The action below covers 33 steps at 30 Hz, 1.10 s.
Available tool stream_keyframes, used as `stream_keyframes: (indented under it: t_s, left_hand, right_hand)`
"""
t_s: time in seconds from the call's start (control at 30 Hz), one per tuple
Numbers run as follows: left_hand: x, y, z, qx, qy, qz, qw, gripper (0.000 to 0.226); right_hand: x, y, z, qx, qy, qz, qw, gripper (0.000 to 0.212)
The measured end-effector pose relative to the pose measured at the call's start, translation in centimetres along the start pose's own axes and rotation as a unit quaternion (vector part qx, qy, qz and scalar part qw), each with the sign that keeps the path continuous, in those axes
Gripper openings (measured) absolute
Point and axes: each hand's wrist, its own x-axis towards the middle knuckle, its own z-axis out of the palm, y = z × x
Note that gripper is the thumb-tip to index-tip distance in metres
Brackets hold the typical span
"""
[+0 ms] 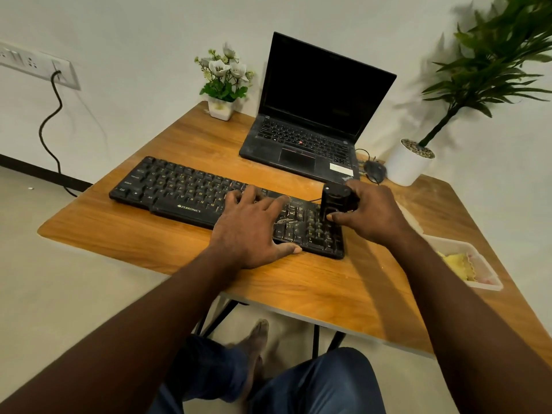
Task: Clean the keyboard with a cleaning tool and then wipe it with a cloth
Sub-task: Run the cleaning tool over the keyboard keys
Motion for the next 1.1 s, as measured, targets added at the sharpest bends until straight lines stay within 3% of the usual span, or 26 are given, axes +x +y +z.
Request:
stream_keyframes:
  t_s: [0.17, 0.5, 0.7, 0.8, 0.9, 1.03, 1.1]
  left_hand:
    - [0.1, 0.0, -0.2, 0.003, -0.001, 0.0, 1.0, 0.101]
    - [0.1, -0.1, 0.0, 0.003, 0.007, -0.001, 1.0, 0.103]
    - [0.0, 0.0, -0.2, 0.009, -0.002, -0.001, 1.0, 0.104]
    - [0.0, 0.0, -0.2, 0.007, -0.002, -0.002, 1.0, 0.104]
    - [0.1, -0.1, 0.0, 0.007, -0.003, -0.003, 1.0, 0.105]
    - [0.2, -0.1, 0.0, 0.006, 0.0, 0.002, 1.0, 0.104]
    - [0.2, -0.1, -0.1, 0.009, -0.002, 0.003, 1.0, 0.105]
  right_hand:
    - [2.2, 0.4, 0.2, -0.007, 0.014, 0.003, 1.0, 0.045]
    - [-2.7, -1.4, -2.5, -0.043, -0.157, -0.077, 0.984, 0.036]
    - [2.0, 0.2, -1.1, -0.027, -0.039, -0.034, 0.998, 0.038]
    - [2.3, 0.5, -0.5, -0.028, -0.023, -0.03, 0.999, 0.039]
    - [0.2, 0.1, -1.0, -0.028, -0.064, -0.061, 0.996, 0.036]
    - [-2.5, -0.8, -3.1, -0.024, -0.19, -0.082, 0.978, 0.037]
    - [-2.2, -1.5, -3.8, -0.005, -0.197, -0.073, 0.978, 0.036]
